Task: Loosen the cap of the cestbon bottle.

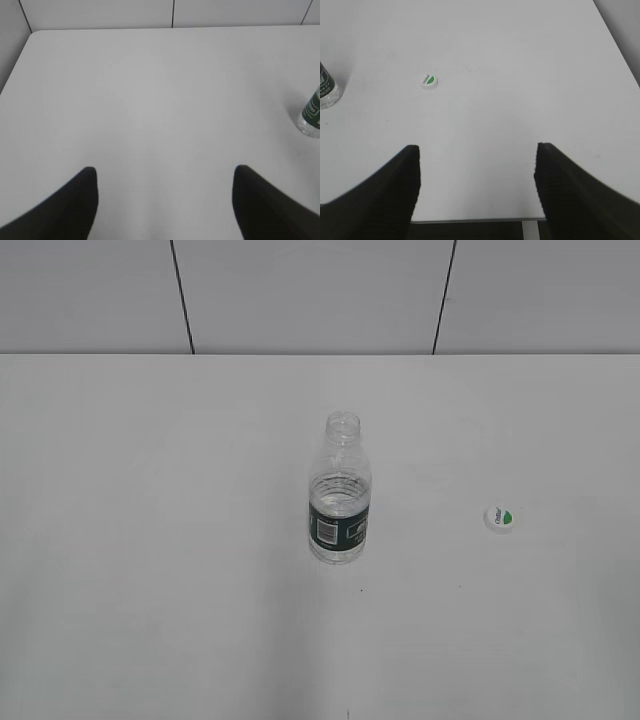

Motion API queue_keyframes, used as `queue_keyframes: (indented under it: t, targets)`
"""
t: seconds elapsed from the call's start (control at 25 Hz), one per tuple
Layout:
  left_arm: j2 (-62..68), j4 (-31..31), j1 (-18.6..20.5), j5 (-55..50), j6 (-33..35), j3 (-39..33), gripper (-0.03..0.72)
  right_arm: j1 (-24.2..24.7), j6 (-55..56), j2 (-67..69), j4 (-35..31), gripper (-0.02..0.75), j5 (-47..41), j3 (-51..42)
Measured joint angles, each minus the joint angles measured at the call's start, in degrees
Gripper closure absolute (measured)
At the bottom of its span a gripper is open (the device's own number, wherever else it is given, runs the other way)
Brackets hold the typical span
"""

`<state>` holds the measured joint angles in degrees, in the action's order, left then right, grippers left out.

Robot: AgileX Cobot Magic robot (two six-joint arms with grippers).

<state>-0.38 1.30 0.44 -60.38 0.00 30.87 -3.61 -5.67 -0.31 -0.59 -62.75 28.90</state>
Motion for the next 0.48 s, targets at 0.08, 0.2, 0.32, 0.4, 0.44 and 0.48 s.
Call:
queue_keyframes:
  t: [0.08, 0.2, 0.32, 0.4, 0.44, 0.48]
  targets:
    - [0.0, 0.0, 0.0, 0.0, 0.0, 0.0, 0.189, 0.0, 0.0, 0.0, 0.0, 0.188, 0.0, 0.0]
    - [0.0, 0.0, 0.0, 0.0, 0.0, 0.0, 0.189, 0.0, 0.0, 0.0, 0.0, 0.188, 0.0, 0.0]
    - [0.0, 0.0, 0.0, 0.0, 0.0, 0.0, 0.189, 0.0, 0.0, 0.0, 0.0, 0.188, 0.0, 0.0]
    - [0.0, 0.0, 0.0, 0.0, 0.0, 0.0, 0.189, 0.0, 0.0, 0.0, 0.0, 0.188, 0.0, 0.0]
    - [0.0, 0.0, 0.0, 0.0, 0.0, 0.0, 0.189, 0.0, 0.0, 0.0, 0.0, 0.188, 0.0, 0.0]
    - [0.0, 0.0, 0.0, 0.0, 0.0, 0.0, 0.189, 0.0, 0.0, 0.0, 0.0, 0.188, 0.0, 0.0]
